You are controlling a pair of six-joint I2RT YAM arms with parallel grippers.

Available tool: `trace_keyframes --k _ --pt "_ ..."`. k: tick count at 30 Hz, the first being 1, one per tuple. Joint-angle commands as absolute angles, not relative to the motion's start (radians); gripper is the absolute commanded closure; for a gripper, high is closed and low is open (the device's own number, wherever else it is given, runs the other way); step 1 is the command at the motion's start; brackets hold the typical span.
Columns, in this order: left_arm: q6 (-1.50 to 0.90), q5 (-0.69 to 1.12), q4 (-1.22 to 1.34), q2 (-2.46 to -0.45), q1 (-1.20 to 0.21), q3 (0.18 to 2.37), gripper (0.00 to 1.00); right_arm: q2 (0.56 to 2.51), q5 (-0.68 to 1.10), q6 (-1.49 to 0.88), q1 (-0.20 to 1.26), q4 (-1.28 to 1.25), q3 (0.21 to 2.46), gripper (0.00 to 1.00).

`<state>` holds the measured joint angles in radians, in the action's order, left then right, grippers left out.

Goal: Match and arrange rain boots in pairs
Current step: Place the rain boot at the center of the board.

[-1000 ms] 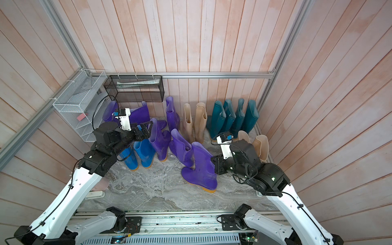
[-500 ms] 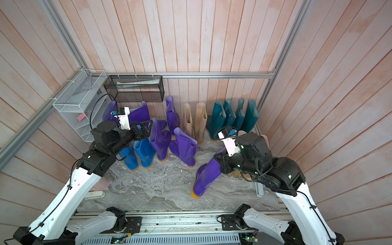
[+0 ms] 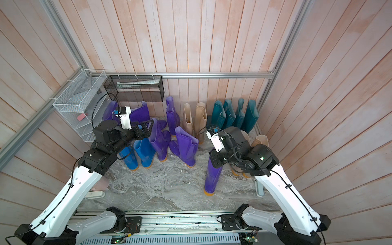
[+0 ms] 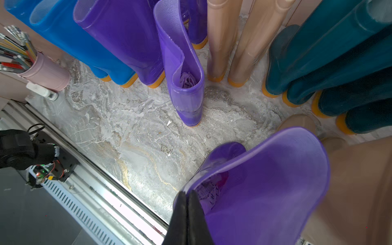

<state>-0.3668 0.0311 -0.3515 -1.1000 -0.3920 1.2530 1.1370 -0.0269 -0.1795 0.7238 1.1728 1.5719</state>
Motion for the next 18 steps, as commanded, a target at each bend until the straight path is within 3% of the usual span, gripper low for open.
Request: trace_keyframes --k 1,8,14,18 --pt "-0.357 0.048 -0.348 -1.104 -0.388 1.280 0.00 1.140 -0.077 -0.153 0.727 1.090 1.586 1.00" --pt "-0.343 0.031 -0.361 -1.104 -0.388 1.268 0.00 1.071 0.112 -0.213 0.775 0.991 1.355 1.00" --pt "-0.353 0.041 -0.351 -1.123 -0.388 1.261 0.00 1.024 0.127 -0.249 0.813 1.025 1.258 0.99" --pt "-0.363 0.060 -0.342 -1.140 -0.388 1.267 0.00 0.987 -0.025 -0.289 0.813 1.101 1.318 0.82"
